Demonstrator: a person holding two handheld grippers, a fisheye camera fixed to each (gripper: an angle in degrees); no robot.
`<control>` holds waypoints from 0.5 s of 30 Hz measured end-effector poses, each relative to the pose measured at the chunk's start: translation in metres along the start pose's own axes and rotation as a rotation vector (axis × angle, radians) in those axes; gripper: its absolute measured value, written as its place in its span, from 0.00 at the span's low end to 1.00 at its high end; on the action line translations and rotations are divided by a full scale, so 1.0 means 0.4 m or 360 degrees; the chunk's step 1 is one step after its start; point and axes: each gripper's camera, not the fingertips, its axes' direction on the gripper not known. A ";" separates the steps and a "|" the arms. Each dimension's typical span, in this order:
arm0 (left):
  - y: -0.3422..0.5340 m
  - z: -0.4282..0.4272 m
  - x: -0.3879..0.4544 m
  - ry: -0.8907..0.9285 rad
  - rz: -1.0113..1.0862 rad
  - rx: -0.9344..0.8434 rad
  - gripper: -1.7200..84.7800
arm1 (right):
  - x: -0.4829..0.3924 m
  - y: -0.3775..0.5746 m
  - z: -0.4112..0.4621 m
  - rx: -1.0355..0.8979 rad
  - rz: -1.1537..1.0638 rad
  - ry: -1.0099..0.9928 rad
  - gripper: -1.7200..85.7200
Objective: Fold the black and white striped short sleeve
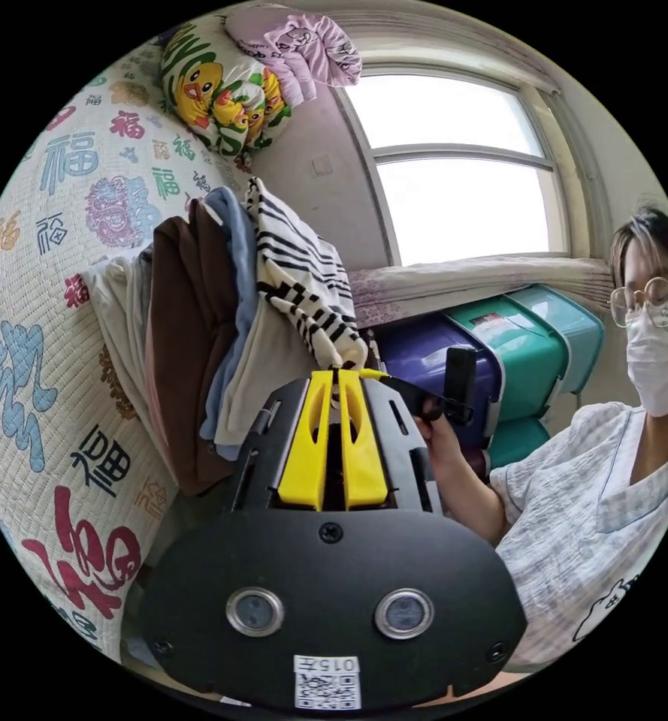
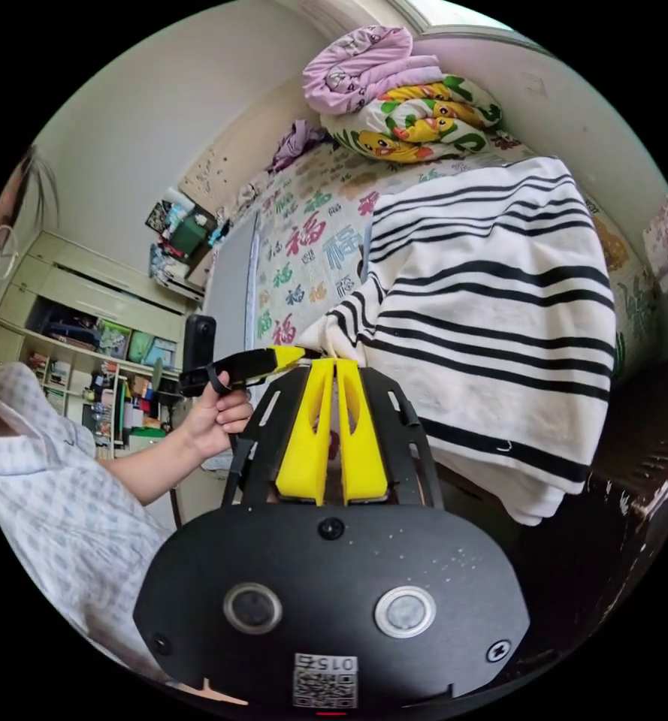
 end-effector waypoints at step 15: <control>0.400 -0.859 -0.347 0.0313 0.0509 0.0819 0.01 | -0.421 0.095 -0.331 0.1041 -0.0304 -0.0516 0.02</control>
